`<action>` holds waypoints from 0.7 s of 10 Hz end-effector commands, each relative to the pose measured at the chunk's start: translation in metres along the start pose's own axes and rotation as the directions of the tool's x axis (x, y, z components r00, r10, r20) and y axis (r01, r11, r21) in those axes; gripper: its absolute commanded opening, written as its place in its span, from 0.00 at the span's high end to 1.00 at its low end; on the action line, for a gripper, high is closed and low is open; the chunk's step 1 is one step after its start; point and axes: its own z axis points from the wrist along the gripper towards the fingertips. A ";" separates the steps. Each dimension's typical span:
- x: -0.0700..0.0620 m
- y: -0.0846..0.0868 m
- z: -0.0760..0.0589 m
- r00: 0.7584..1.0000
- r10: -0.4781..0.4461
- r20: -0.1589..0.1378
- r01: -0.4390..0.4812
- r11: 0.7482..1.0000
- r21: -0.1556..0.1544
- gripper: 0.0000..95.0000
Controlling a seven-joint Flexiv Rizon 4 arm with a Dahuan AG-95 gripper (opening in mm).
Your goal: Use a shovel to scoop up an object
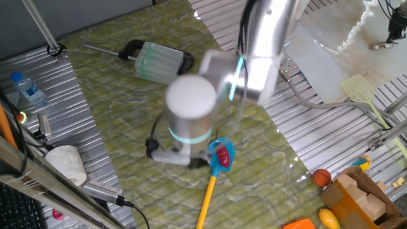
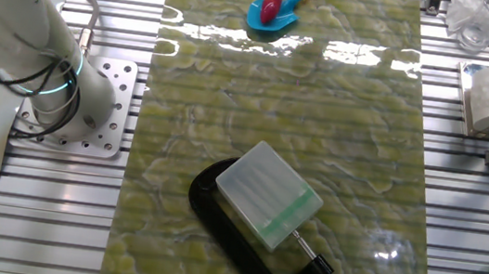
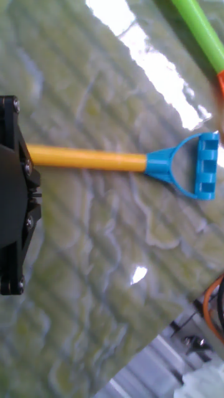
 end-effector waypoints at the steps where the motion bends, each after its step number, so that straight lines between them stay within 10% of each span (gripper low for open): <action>1: 0.038 0.003 -0.019 0.998 -0.066 0.000 0.066 0.998 -0.014 1.00; 7: 0.090 0.006 -0.045 0.988 -0.155 -0.010 0.154 0.983 -0.098 1.00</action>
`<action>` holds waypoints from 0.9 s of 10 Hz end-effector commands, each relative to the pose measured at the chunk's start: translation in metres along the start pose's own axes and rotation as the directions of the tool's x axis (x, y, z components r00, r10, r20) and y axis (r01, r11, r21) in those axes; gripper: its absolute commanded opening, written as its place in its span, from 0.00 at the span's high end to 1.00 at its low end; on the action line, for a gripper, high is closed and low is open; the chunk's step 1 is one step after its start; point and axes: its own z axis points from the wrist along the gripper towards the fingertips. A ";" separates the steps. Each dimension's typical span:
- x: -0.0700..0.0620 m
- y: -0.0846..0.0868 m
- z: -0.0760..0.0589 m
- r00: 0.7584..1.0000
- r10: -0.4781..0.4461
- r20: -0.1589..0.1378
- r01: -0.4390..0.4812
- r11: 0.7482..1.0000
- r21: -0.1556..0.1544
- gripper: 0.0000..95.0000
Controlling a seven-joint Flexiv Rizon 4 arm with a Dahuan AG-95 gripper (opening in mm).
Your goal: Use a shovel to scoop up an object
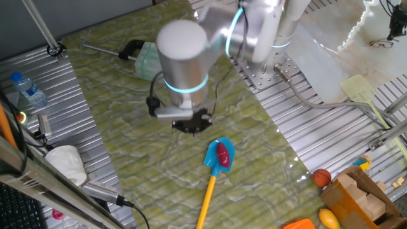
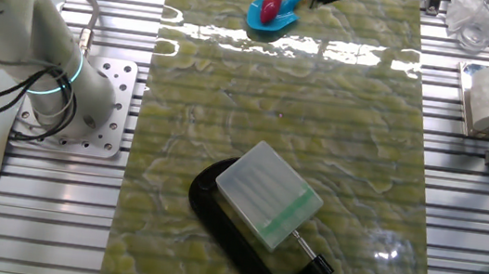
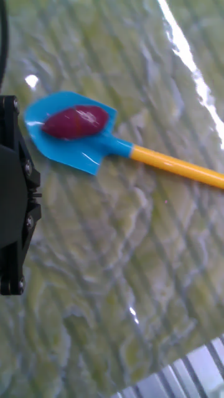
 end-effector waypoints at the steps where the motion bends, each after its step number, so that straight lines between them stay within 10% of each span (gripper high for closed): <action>1: 0.014 0.005 -0.005 1.000 -0.024 -0.016 0.024 1.000 -0.001 1.00; 4: 0.019 0.007 -0.004 0.996 -0.060 -0.061 0.060 0.998 0.010 1.00; 9: 0.020 0.006 -0.003 0.987 0.161 -0.002 -0.161 0.987 0.021 1.00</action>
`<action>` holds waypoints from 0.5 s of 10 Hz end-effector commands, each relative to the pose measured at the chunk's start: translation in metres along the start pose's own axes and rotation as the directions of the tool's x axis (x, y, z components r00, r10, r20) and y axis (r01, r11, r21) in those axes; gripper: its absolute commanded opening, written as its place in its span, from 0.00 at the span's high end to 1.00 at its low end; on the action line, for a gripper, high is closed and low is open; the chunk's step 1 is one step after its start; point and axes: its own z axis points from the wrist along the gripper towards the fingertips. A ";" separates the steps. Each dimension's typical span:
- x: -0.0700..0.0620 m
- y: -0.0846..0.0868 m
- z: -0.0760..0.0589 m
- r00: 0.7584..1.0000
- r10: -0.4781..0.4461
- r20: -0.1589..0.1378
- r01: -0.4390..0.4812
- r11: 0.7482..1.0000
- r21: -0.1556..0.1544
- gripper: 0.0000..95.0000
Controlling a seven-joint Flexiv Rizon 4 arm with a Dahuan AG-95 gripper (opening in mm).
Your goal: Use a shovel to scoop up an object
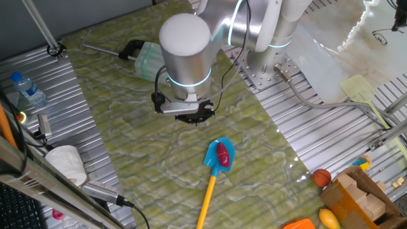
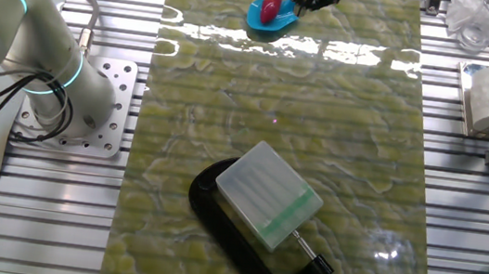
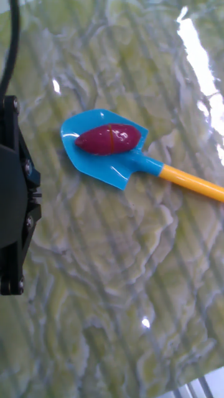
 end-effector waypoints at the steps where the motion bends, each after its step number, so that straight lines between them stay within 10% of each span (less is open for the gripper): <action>1: 0.001 0.000 0.000 0.953 0.271 0.133 -0.270 0.963 -0.025 1.00; 2: 0.001 0.000 0.000 0.927 0.333 0.174 -0.334 0.942 -0.025 1.00; 5: 0.001 0.000 0.000 0.897 0.415 0.152 -0.416 0.909 -0.024 1.00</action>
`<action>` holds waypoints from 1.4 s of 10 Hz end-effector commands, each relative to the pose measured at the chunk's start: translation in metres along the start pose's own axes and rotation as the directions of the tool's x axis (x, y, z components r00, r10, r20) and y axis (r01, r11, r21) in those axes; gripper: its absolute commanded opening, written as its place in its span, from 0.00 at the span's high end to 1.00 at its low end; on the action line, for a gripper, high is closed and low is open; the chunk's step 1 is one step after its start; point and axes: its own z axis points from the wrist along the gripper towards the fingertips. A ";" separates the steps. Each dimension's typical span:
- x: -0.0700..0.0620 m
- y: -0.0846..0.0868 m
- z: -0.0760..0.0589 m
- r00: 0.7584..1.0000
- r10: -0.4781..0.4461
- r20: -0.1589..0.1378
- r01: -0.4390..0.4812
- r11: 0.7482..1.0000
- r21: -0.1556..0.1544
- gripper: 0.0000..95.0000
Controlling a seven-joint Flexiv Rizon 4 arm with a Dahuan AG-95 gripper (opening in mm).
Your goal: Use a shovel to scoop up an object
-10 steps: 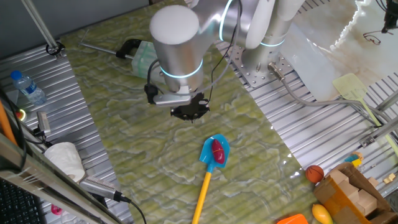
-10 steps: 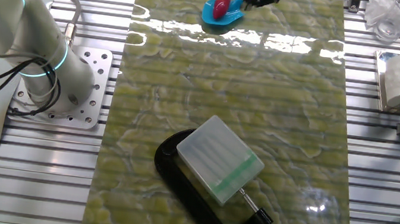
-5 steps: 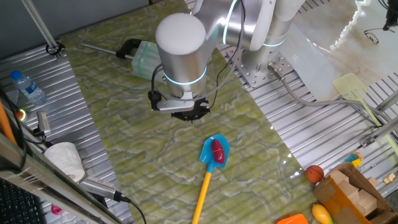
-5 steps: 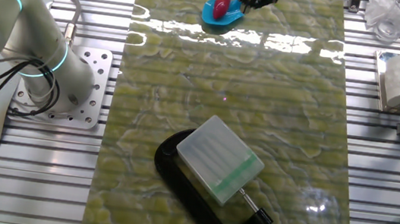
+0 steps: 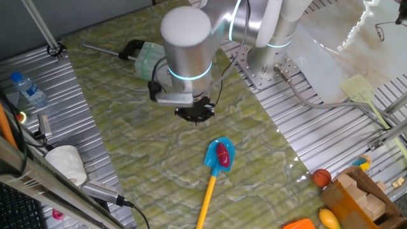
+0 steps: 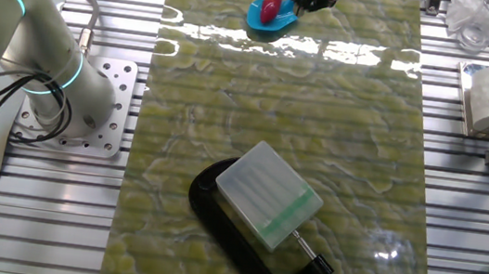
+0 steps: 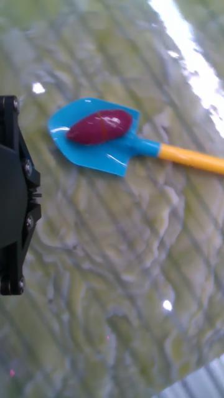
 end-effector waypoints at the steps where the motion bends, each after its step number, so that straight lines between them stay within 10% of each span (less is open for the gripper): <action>1: 0.001 0.000 0.000 0.976 0.197 0.088 -0.196 0.980 -0.023 1.00; 5: 0.037 -0.013 0.006 0.967 0.246 0.070 -0.247 0.969 0.006 1.00; 7: 0.058 -0.033 0.001 0.963 0.268 -0.008 -0.267 0.962 0.057 1.00; 12: 0.093 -0.068 0.002 0.824 0.566 -0.025 -0.564 0.823 0.069 1.00; 14: 0.117 -0.083 -0.002 0.810 0.586 -0.020 -0.584 0.810 0.060 1.00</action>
